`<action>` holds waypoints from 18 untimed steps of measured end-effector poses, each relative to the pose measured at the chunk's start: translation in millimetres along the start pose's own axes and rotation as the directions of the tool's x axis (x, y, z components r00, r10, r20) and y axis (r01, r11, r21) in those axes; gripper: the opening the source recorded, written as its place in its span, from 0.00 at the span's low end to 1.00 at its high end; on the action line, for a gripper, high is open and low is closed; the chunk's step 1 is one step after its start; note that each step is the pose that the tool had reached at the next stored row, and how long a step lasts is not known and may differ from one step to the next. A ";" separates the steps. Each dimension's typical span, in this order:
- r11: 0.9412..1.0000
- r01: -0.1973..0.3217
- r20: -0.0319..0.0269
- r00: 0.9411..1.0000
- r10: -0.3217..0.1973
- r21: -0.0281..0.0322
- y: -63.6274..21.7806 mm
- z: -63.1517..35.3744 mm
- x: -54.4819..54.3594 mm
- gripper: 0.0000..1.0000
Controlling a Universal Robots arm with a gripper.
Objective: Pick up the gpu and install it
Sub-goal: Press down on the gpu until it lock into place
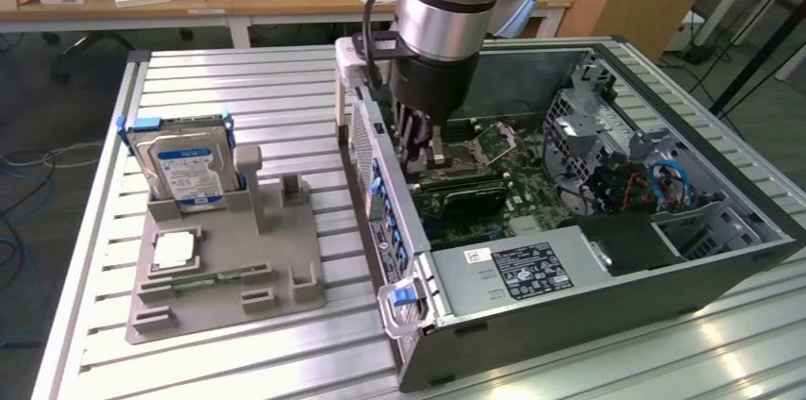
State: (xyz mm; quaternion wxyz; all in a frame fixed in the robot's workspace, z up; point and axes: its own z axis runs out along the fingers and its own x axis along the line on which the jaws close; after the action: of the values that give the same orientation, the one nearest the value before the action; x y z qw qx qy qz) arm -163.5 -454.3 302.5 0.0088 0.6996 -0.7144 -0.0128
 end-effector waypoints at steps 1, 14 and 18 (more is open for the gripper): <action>1.000 0.000 0.000 1.000 0.000 0.000 0.6 -0.3 0.0 0.11; 1.000 0.001 -0.003 1.000 -0.001 0.002 5.6 6.8 2.8 0.11; 1.000 0.000 -0.004 1.000 0.000 0.002 3.9 7.4 2.5 0.11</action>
State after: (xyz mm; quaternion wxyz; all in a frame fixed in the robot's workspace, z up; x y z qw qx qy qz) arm -167.6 -456.6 295.2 0.0096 0.6994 -0.7145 -0.0109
